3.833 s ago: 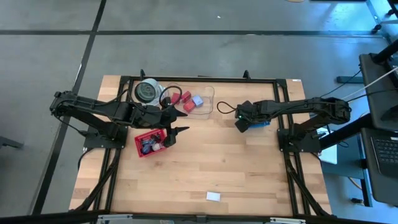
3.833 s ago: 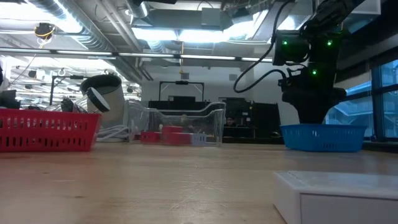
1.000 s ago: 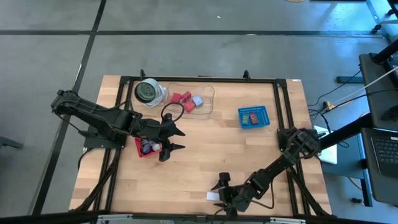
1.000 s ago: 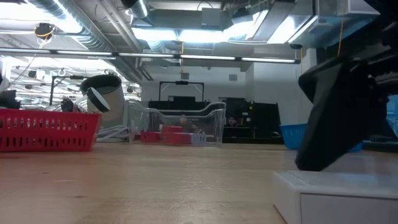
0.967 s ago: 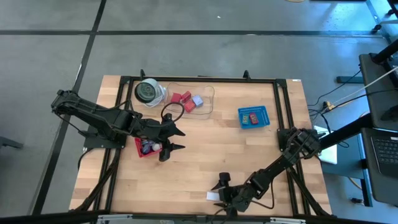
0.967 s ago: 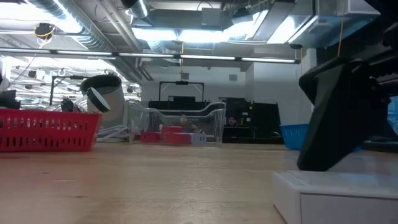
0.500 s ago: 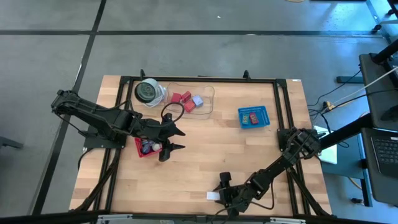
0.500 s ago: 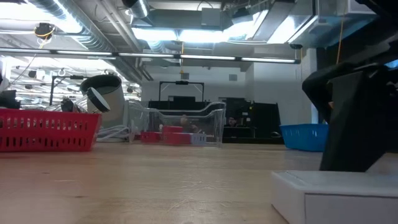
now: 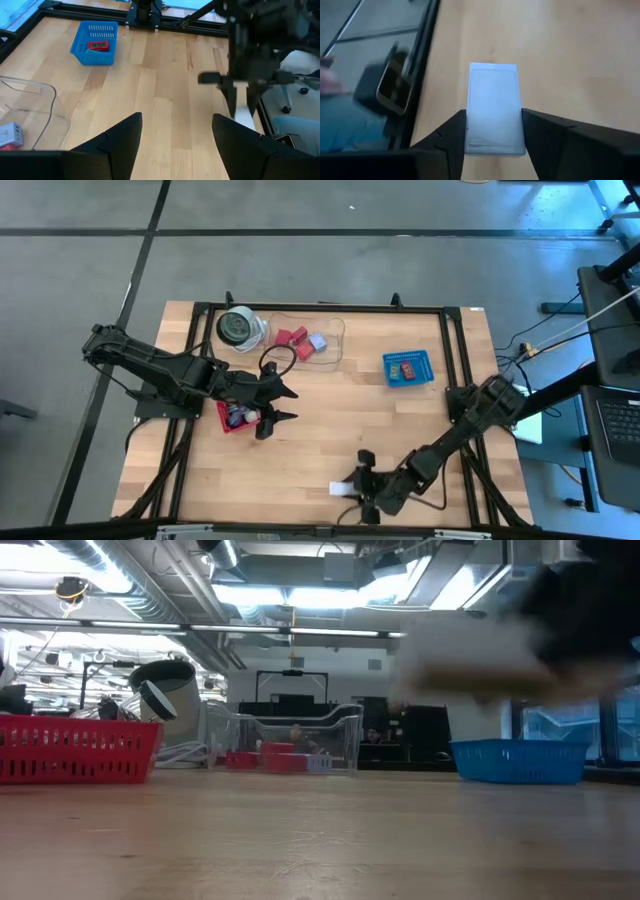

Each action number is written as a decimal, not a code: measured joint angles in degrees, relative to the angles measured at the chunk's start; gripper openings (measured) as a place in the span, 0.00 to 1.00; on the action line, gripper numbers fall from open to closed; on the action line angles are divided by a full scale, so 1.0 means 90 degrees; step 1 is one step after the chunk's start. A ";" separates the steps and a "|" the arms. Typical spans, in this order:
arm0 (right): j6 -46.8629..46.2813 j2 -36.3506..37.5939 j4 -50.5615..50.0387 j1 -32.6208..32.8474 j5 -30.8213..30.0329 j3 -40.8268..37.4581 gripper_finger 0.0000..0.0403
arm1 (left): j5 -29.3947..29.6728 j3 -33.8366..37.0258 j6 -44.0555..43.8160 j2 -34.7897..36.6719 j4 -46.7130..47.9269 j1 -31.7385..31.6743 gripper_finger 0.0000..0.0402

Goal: Pick & Place Office items
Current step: Put the white digital timer into the blue bin

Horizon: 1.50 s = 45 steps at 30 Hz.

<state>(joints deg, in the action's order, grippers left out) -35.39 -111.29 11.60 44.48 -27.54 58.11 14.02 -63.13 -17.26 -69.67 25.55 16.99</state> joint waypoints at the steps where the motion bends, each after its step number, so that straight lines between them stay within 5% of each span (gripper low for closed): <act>1: -0.0066 0.0218 -0.0221 -0.0053 -0.0015 0.0000 0.39 | 0.0000 0.0000 0.0000 0.0000 -0.0001 0.0000 0.60; 14: -0.0448 0.3589 -0.4923 -0.1125 -0.1595 0.0007 0.41 | 0.0005 0.0000 0.0170 0.0002 -0.0003 0.0000 0.60; 22: -0.1861 0.4710 -0.7951 -0.2683 -0.1373 -0.0099 0.42 | 0.0007 0.0000 0.0516 0.0005 -0.0006 0.0000 0.60; 31: -0.2006 0.4924 -0.8204 -0.4373 0.0238 -0.1159 0.42 | 0.0219 0.0000 0.0752 0.0005 -0.0006 -0.0019 0.60; 45: -0.1384 0.4899 -0.7070 -0.6057 0.0936 -0.2141 0.42 | 0.0211 0.0002 0.0840 0.0004 -0.0003 -0.0019 0.60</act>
<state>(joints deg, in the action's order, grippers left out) -47.84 -67.20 -52.03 -10.04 -19.11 38.84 15.92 -63.11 -9.69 -69.63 25.52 16.82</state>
